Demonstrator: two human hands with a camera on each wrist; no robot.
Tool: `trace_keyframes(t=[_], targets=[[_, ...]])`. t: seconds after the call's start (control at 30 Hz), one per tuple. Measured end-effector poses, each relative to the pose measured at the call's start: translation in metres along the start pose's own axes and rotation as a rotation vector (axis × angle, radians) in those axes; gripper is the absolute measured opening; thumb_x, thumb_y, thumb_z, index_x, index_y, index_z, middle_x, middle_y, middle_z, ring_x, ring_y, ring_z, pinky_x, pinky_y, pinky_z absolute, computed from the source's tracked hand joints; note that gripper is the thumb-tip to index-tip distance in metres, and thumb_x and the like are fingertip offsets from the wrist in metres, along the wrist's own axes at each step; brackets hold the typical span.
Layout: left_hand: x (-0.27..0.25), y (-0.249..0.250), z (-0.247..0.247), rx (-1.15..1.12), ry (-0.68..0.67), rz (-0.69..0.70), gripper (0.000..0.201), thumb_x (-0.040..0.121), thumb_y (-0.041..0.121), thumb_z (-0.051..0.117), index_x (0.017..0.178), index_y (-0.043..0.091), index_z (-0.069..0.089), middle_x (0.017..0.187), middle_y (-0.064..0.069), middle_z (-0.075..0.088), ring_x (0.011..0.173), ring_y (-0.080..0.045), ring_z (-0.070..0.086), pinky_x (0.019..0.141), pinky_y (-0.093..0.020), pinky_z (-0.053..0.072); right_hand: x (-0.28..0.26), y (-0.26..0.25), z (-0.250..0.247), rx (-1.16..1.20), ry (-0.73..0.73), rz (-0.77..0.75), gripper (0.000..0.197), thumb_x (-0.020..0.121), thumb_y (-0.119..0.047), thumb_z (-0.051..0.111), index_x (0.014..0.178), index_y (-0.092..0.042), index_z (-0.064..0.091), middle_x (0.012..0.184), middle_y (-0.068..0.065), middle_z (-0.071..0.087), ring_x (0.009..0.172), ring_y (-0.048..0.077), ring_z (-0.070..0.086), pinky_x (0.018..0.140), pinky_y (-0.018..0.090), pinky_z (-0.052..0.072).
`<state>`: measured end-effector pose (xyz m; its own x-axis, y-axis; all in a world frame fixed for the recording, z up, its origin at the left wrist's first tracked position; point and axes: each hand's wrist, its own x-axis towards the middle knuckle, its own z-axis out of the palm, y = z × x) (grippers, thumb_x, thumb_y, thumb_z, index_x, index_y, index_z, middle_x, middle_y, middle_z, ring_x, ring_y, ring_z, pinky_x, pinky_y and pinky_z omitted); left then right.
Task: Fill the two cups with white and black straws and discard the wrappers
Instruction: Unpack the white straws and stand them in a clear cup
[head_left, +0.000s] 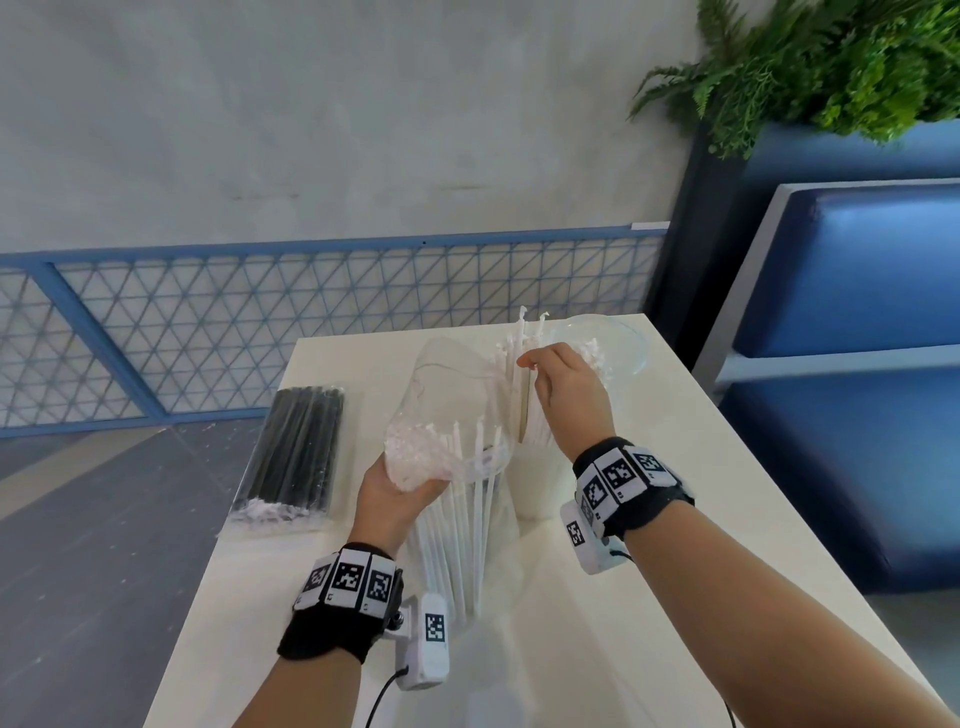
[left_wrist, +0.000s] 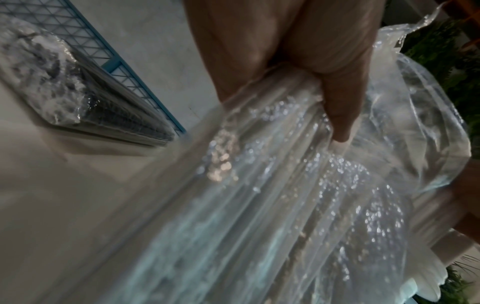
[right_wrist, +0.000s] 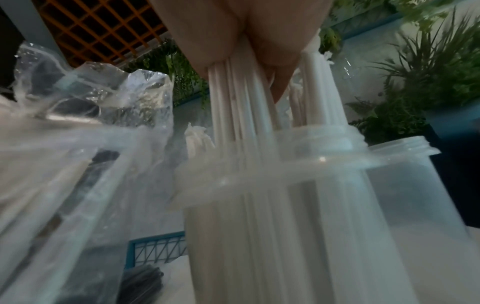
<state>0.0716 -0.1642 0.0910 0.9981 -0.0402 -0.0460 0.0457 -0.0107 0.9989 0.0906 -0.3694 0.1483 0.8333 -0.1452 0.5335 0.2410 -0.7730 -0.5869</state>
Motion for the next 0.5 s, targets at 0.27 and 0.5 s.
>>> trace_keyframes(t=[0.27, 0.5], targets=[[-0.004, 0.002, -0.002, 0.004, 0.014, 0.014, 0.043, 0.070, -0.001, 0.076, 0.100, 0.021, 0.055, 0.094, 0.003, 0.063, 0.099, -0.023, 0.058, 0.087, -0.032, 0.045, -0.024, -0.031, -0.010, -0.108, 0.217, -0.215, 0.031, 0.091, -0.021, 0.045, 0.119, -0.012, 0.056, 0.122, 0.005, 0.059, 0.110, 0.017, 0.049, 0.099, 0.030, 0.035], [-0.010, 0.003, -0.006, 0.002, -0.002, 0.035, 0.045, 0.069, 0.001, 0.077, 0.101, 0.022, 0.055, 0.095, 0.004, 0.064, 0.097, -0.018, 0.060, 0.088, -0.033, 0.047, -0.057, -0.046, 0.018, -0.026, -0.134, -0.128, 0.031, 0.092, -0.022, 0.042, 0.114, -0.009, 0.060, 0.110, 0.006, 0.063, 0.100, 0.025, 0.056, 0.086, 0.024, 0.044]])
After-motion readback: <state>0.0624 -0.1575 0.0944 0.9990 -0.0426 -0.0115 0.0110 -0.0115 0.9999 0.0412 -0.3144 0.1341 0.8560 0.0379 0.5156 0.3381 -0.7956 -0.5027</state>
